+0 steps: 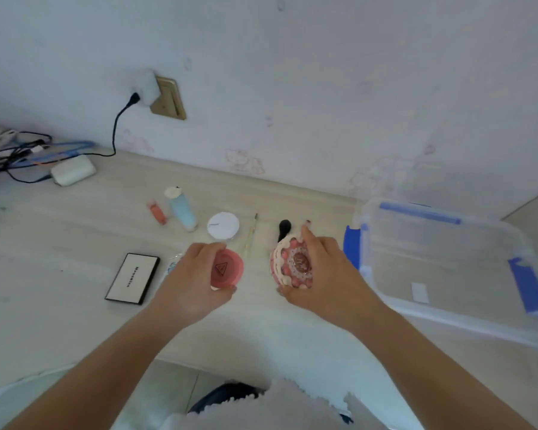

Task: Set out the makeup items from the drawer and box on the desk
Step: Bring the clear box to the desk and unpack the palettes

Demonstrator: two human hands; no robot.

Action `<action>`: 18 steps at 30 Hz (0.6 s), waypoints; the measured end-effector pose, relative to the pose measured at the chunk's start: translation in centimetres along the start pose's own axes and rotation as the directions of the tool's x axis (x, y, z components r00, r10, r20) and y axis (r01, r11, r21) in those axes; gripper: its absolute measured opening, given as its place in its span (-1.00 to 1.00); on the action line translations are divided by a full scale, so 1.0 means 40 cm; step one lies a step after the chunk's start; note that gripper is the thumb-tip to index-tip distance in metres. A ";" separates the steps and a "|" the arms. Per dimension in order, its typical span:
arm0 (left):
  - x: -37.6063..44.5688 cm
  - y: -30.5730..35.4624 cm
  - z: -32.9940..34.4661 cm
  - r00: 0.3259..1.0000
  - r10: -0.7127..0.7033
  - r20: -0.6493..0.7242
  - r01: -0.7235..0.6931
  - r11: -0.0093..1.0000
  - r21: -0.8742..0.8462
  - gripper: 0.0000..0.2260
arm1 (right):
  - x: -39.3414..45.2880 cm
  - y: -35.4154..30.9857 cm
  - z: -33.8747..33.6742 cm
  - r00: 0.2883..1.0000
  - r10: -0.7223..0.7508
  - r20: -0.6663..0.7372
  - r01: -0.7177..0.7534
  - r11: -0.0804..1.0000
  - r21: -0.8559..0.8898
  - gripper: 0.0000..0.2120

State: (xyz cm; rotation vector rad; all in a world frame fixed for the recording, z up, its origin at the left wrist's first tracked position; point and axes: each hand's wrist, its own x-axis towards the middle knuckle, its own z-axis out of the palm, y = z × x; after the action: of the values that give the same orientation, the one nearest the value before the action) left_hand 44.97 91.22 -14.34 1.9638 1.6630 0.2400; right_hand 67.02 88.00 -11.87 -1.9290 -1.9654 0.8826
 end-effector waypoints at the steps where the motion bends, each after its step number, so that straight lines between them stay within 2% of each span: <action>1: -0.001 -0.031 0.004 1.000 -0.010 0.023 0.009 1.000 0.021 -0.36 | 0.006 -0.007 0.032 1.000 0.021 0.015 -0.021 1.000 0.002 -0.02; 4: 0.006 -0.119 0.020 0.995 -0.015 0.095 0.006 0.996 0.093 -0.36 | 0.025 -0.023 0.132 0.992 0.108 0.068 -0.107 0.994 -0.020 -0.01; 9: 0.042 -0.195 0.066 0.977 0.101 0.188 -0.154 0.944 0.292 -0.39 | 0.034 -0.023 0.261 0.967 0.224 0.123 -0.212 0.972 -0.104 -0.03; 12: 0.061 -0.223 0.099 0.957 0.128 0.260 -0.214 0.918 0.334 -0.39 | 0.036 -0.027 0.316 0.956 0.261 0.137 -0.236 0.956 -0.174 -0.04; 18: 0.094 -0.236 0.126 0.932 0.162 0.325 -0.281 0.889 0.361 -0.38 | 0.060 -0.043 0.369 0.950 0.289 0.121 -0.263 0.945 -0.192 -0.04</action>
State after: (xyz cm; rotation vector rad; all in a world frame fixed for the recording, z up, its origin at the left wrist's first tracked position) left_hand 40.11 94.10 -24.15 2.3640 1.3716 -0.3225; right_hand 56.98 86.83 -23.02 -2.3470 -1.9383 0.9765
